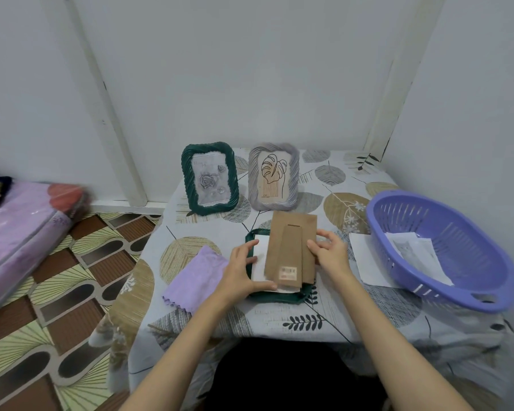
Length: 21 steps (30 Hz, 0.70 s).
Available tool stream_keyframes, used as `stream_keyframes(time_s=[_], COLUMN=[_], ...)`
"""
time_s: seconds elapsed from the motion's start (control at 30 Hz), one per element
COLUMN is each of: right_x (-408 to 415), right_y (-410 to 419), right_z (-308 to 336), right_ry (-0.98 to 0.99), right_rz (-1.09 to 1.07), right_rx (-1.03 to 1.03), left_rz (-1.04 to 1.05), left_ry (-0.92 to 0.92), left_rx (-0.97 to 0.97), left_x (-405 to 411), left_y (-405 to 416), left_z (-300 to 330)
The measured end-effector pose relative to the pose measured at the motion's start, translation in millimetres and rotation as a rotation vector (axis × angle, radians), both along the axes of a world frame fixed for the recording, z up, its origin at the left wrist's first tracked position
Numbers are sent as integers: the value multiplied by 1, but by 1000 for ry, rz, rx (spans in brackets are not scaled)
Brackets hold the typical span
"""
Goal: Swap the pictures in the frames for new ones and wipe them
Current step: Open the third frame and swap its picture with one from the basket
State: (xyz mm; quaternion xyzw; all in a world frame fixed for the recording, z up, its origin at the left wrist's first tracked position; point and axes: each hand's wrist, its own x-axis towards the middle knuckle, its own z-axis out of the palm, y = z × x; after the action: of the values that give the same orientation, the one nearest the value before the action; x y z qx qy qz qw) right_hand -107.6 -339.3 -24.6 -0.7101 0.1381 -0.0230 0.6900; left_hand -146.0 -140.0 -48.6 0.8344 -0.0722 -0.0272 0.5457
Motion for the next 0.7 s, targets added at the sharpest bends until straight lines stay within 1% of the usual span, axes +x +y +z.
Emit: stream_keyframes(time_s=[0.07, 0.2, 0.3, 0.43, 0.53, 0.6, 0.7], right_x=[0, -9, -16, -15, -17, -21, -27], right_y=[-16, -55, -67, -64, -58, -54, -49], right_z=[6, 9, 0, -11, -12, -12, -15], right_ry=[-5, 28, 69, 76, 120, 176, 210], right_rz=[-67, -124, -79, -50, 14, 61, 84], right_rx=[-17, -236, -402, -576, -663, -790, -1001], left_rz=[9, -25, -39, 51, 125, 176, 220], left_ry=[7, -31, -60, -186, -162, -134, -124], left_rx=[34, 197, 275, 413, 569, 655, 734], left_x=[0, 2, 2, 3, 5, 5, 3], left_y=[0, 2, 1, 1, 3, 2, 0], left_z=[-2, -8, -8, -10, -11, -11, -9])
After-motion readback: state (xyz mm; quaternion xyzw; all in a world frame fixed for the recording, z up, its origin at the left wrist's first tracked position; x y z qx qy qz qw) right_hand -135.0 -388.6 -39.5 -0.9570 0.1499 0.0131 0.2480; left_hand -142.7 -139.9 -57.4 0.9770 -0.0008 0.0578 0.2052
